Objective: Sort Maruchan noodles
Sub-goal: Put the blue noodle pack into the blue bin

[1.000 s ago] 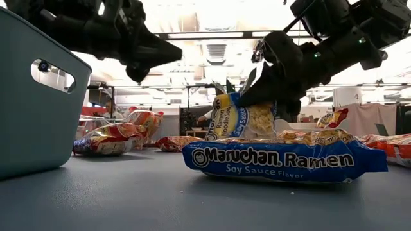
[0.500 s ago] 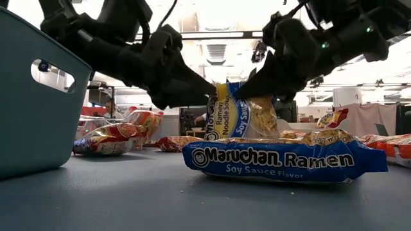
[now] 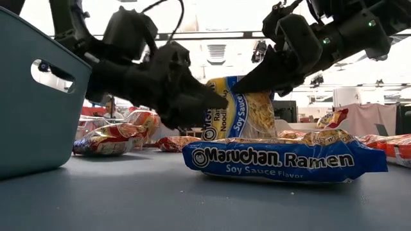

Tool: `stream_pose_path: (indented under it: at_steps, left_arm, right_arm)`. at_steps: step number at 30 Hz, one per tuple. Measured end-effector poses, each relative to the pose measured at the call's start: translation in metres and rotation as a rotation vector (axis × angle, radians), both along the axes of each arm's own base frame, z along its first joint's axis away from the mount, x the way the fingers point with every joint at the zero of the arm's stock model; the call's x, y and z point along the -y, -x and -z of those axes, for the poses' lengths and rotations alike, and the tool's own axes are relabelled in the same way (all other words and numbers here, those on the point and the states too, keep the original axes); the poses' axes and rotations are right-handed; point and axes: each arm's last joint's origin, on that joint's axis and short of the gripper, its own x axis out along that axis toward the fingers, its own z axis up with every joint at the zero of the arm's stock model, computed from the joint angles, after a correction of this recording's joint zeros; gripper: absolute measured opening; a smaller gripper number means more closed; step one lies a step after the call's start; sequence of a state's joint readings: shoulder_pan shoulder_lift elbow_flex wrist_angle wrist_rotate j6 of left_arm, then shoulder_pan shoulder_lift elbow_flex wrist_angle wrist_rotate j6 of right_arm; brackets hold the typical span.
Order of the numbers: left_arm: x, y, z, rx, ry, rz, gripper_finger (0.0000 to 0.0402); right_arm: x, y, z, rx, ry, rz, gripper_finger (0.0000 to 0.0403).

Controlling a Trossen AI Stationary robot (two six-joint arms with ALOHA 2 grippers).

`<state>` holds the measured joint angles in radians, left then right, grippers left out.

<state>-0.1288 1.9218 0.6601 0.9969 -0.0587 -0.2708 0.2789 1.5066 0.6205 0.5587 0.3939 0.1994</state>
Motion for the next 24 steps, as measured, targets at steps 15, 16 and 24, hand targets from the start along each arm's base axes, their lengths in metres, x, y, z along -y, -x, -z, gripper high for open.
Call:
stream_pose_path:
  at_steps: [15, 16, 24]
  left_arm:
    - [0.002, -0.01, 0.005, 0.002, 0.015, -0.003, 0.0123]
    - [0.002, -0.01, 0.005, 0.001, 0.019, -0.004, 0.0112]
    - [0.003, -0.01, -0.001, 0.014, 0.051, 0.016, 0.0102]
  right_arm:
    - [-0.002, 0.0, -0.001, 0.013, -0.025, 0.002, 0.0063]
    - [-0.002, 0.0, -0.002, 0.017, -0.044, 0.011, 0.0069]
    - [-0.002, -0.002, -0.021, 0.08, -0.129, 0.035, 0.014]
